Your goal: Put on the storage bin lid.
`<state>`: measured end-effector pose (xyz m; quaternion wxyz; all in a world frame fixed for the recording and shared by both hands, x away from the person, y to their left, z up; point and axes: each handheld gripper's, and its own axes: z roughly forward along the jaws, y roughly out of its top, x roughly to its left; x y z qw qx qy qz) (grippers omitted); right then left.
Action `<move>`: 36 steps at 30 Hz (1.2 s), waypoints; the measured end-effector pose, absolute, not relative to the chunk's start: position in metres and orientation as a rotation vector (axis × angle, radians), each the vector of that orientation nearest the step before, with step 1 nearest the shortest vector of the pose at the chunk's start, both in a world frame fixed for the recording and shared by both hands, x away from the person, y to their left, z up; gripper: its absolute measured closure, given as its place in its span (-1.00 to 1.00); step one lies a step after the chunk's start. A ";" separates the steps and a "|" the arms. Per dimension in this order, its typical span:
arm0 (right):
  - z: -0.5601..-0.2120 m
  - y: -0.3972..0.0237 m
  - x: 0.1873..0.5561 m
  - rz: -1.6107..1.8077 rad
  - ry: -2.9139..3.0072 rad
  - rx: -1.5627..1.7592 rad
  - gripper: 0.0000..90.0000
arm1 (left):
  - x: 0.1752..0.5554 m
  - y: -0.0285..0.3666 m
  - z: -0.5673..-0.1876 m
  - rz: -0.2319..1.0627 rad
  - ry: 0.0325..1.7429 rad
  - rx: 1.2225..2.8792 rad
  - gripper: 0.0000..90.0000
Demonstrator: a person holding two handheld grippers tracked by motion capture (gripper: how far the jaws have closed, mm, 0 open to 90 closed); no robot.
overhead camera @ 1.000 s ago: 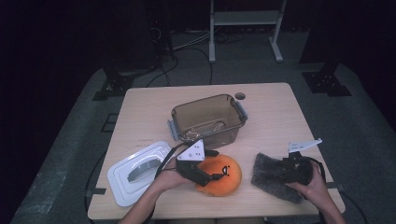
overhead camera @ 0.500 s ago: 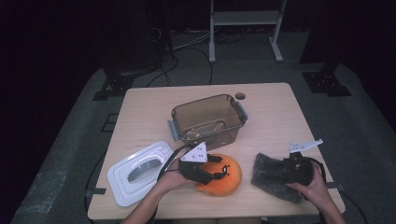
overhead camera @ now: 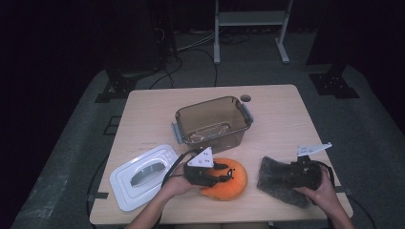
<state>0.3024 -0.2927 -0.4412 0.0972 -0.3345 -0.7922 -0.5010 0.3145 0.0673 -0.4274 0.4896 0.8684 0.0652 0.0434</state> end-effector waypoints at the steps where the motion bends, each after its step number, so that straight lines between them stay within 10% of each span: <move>1: -0.441 -0.292 0.302 -1.484 -2.347 -0.989 -0.23 | 0.314 0.068 -0.428 0.113 0.151 2.113 0.40; 36: -0.441 -0.292 0.301 -1.487 -2.356 -0.983 -0.22 | 0.313 0.073 -0.416 0.029 0.194 2.042 0.73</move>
